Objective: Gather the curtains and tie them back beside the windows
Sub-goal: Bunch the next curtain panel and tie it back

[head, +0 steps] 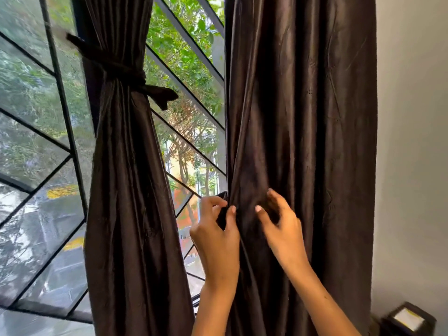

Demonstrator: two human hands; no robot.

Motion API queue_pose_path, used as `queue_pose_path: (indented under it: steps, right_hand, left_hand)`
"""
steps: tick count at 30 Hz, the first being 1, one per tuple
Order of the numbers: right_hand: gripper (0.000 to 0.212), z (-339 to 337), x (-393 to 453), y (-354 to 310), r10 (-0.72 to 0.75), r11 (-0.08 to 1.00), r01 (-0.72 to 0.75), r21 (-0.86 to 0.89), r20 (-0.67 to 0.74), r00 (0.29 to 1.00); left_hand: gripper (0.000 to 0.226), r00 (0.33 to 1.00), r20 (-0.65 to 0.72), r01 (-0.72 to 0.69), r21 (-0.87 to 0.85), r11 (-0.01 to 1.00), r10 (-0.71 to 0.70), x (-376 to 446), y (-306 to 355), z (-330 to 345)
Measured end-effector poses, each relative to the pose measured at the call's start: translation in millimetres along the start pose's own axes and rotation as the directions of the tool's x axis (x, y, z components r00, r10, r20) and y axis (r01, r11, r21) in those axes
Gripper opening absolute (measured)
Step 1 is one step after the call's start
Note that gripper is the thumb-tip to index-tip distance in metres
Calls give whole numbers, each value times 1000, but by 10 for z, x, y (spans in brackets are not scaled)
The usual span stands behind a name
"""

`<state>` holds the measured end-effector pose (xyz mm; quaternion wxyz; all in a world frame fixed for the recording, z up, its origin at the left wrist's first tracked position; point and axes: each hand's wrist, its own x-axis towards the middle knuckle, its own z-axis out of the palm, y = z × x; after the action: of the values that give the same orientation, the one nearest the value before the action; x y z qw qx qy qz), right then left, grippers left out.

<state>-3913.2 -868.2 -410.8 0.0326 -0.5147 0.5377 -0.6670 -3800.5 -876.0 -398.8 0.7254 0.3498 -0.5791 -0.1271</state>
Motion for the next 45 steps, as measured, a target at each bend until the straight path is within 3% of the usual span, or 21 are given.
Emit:
queue_pose_path:
  steps: [2, 5, 7, 11, 13, 15, 17, 20, 22, 25, 30, 33, 36, 38, 41, 42, 45]
  right_hand:
    - [71, 101, 89, 30, 73, 996, -70, -58, 54, 996]
    - [94, 293, 152, 19, 159, 979, -174, 108, 136, 978]
    - [88, 383, 188, 20, 192, 950, -213, 230, 109, 975]
    - [51, 420, 234, 23, 258, 871, -288, 397, 130, 957]
    - [31, 409, 173, 31, 193, 899, -173, 402, -9, 981]
    - [16, 353, 80, -1, 19, 986, 31, 167, -291, 957]
    - [12, 297, -35, -40, -225, 974, 202, -99, -430, 874]
    - [24, 339, -189, -23, -371, 921, 309, -235, -298, 879]
    - [27, 385, -259, 49, -360, 918, 314, -242, -175, 917]
    - [27, 334, -272, 111, -320, 931, 294, -215, -99, 942]
    - [38, 169, -238, 92, -368, 890, 360, -279, 28, 929]
    - [31, 110, -226, 157, -391, 847, 407, -341, 118, 913]
    - [35, 24, -145, 242, -377, 891, 417, -181, 220, 900]
    - [39, -34, -40, 272, -336, 934, 348, -80, 133, 933]
    - [41, -93, 169, 289, -265, 960, 240, -147, -184, 946]
    - [50, -90, 229, 285, -230, 968, 198, -155, -226, 947]
    - [83, -53, 394, 314, -121, 991, 112, -76, -125, 985]
  left_hand:
    - [31, 1000, 20, -6, -8, 1000, 6, 18, -29, -32]
    - [28, 998, 59, -28, -19, 999, 30, 51, -85, -105]
    - [21, 996, 89, -22, -40, 999, 26, 65, -103, -136]
    - [21, 995, 96, -28, -51, 998, 33, 80, -111, -163]
    - [23, 994, 90, -56, -21, 998, 58, 89, -139, -169]
    - [27, 993, 93, -75, 24, 997, 73, 106, -175, -168]
    - [28, 988, 99, -127, 44, 991, 122, 105, -181, -142]
    - [25, 973, 119, -200, 30, 979, 195, 65, -117, -89]
    - [26, 963, 143, -237, 47, 970, 228, 11, -84, -54]
    - [28, 954, 171, -254, 37, 966, 245, -35, -48, -12]
    - [25, 951, 200, -239, -3, 971, 235, -50, -28, 94]
    - [28, 958, 211, -197, 3, 980, 192, -43, -62, 158]
    - [24, 974, 157, -175, 66, 982, 163, 1, -91, 255]
    - [23, 982, 116, -163, 98, 982, 152, 30, -120, 312]
    - [28, 979, 112, -183, 93, 979, 173, 11, -152, 400]
    - [33, 973, 123, -206, 82, 975, 195, -6, -152, 420]
    - [36, 956, 125, -276, 95, 956, 264, -56, -147, 482]
